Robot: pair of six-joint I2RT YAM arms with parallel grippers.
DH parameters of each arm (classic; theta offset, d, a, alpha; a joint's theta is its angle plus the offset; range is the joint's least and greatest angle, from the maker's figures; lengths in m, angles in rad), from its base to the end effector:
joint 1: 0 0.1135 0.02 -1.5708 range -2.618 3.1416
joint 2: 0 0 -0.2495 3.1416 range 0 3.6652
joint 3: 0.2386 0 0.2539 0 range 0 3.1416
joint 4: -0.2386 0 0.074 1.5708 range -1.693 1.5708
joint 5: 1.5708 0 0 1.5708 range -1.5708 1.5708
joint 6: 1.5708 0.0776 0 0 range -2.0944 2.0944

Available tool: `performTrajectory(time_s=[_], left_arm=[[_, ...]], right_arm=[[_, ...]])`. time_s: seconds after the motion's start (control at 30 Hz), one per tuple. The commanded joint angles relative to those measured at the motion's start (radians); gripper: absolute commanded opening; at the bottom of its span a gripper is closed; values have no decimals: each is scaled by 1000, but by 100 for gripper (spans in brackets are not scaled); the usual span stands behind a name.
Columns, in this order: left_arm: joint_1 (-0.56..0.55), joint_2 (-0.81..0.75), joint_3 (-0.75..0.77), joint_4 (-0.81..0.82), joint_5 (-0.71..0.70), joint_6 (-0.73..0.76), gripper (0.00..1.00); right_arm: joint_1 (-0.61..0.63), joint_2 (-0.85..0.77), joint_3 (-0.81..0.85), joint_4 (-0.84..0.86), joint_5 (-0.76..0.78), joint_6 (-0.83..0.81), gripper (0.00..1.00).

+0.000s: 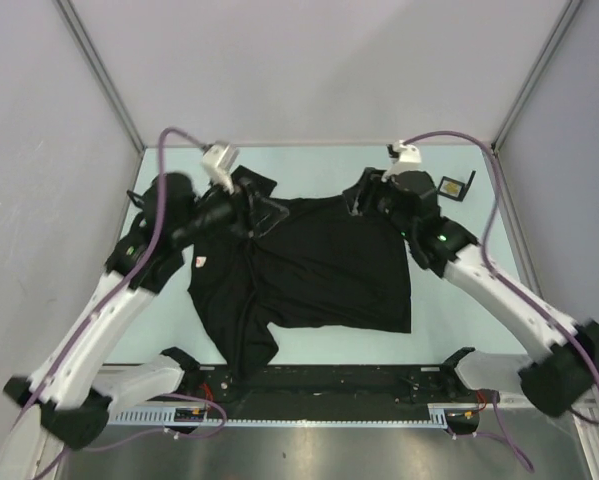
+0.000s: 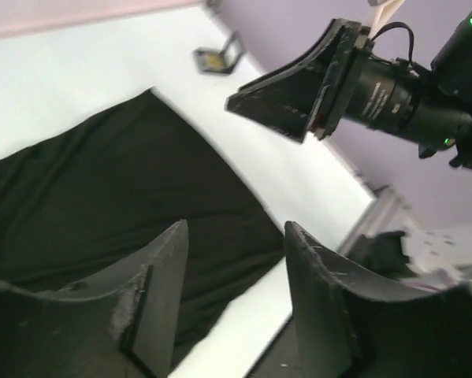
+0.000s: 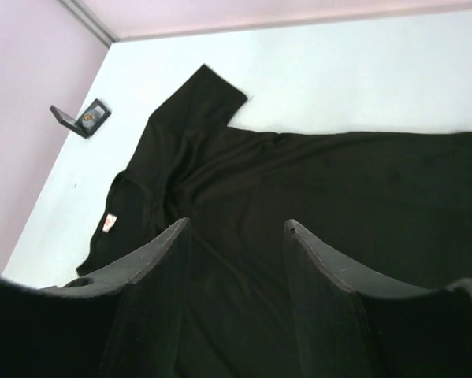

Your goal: Remove the brooch from the garment

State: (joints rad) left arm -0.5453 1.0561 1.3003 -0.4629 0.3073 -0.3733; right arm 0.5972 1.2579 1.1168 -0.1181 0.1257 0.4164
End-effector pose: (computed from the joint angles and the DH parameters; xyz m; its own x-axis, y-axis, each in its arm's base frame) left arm 0.2157 -0.1583 0.4164 -0.4451 -0.1366 -0.8850 0.6278 0.6572 -0.4171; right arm 0.2881 0.1842 0.3369 -0.3790 0.2276 -0.8970 -0.3328 0.8709 0.3616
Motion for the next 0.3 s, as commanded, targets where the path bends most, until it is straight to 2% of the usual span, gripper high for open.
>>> performTrajectory(time_s=[0.0, 0.1, 0.13, 0.2, 0.23, 0.27], left_arm=[[-10, -218, -172, 202, 137, -128, 59], [-13, -338, -182, 181, 148, -139, 61], [-12, -372, -174, 158, 148, -141, 61], [-12, -398, -145, 129, 156, -145, 62], [-12, -409, -135, 124, 161, -150, 62], [-12, -427, -122, 116, 156, -151, 64]], right_arm=[[42, -222, 21, -454, 183, -45, 57], [87, -395, 18, -601, 181, -48, 71], [105, -446, 14, -624, 177, -42, 79], [127, -583, -26, -615, 146, -45, 86], [130, -613, -20, -626, 158, -27, 99], [130, -670, -15, -624, 117, -22, 100]])
